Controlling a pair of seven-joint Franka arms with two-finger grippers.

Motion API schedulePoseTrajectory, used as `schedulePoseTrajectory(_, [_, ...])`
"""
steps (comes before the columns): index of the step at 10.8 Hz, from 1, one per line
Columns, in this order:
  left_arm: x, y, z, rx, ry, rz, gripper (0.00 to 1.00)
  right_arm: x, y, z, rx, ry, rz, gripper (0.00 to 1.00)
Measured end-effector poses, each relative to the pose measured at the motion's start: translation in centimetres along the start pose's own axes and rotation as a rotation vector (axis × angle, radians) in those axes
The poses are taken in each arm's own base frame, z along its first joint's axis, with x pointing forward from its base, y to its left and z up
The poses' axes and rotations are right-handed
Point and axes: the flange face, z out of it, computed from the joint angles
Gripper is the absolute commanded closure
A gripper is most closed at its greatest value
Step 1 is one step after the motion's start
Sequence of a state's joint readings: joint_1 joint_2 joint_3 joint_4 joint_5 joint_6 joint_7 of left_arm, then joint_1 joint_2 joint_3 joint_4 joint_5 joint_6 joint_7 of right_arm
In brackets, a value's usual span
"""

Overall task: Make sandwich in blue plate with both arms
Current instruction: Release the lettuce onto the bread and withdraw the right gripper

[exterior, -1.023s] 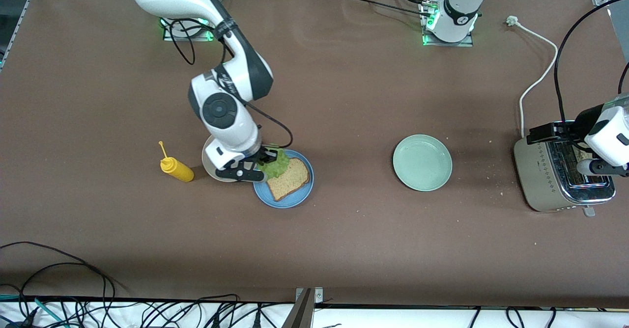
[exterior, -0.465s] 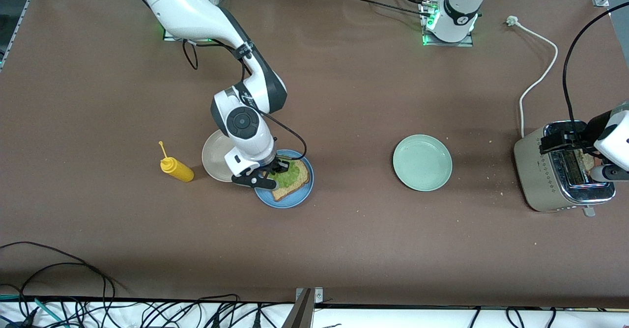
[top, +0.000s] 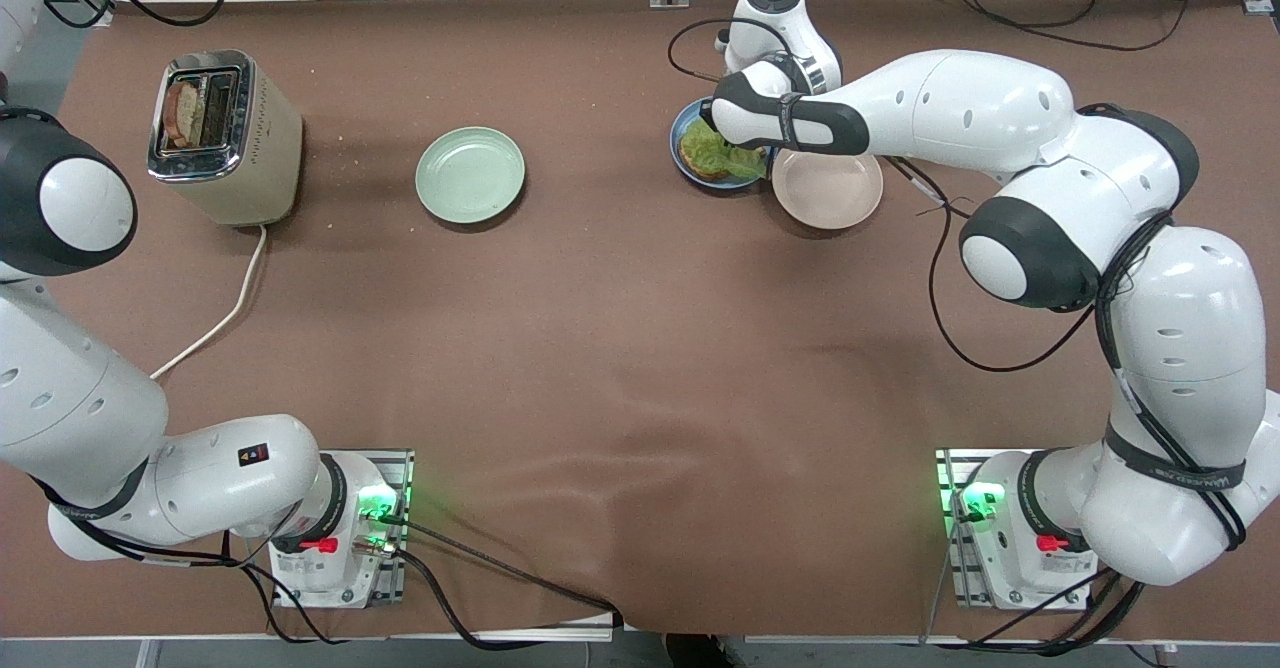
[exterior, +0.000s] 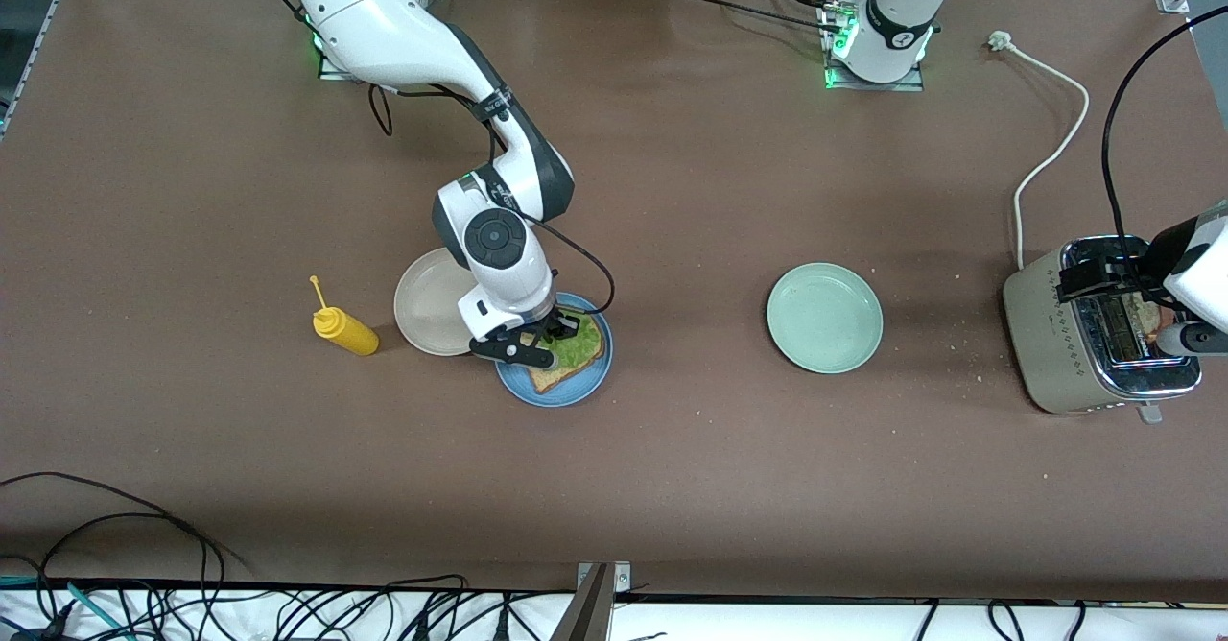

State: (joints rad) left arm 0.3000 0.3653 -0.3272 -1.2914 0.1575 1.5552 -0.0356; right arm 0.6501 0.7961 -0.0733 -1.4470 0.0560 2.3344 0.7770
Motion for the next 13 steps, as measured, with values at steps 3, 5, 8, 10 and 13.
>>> schedulePoseTrajectory(3, [0.0, -0.6, 0.0, -0.001, 0.0, -0.009, 0.0, 0.4, 0.1, -0.3, -0.01, 0.026, -0.017, 0.0])
schedulePoseTrajectory(5, [0.0, -1.0, 0.1, -0.001, -0.001, -0.014, 0.0, 1.2, 0.4, -0.8, -0.01, 0.043, -0.044, 0.0])
schedulePoseTrajectory(8, [-0.1, -2.9, 0.2, -0.002, -0.003, -0.041, 0.0, 3.9, 2.2, -3.2, -0.001, 0.07, -0.101, 0.0])
schedulePoseTrajectory(10, [-0.1, -5.1, 1.0, -0.008, -0.014, -0.066, 0.01, 6.0, 4.7, -5.9, -0.019, 0.053, -0.177, 0.0])
schedulePoseTrajectory(13, [0.6, -10.7, 3.7, -0.026, -0.009, -0.03, 0.02, 8.1, 9.8, -10.3, -0.02, 0.016, -0.396, 0.0])
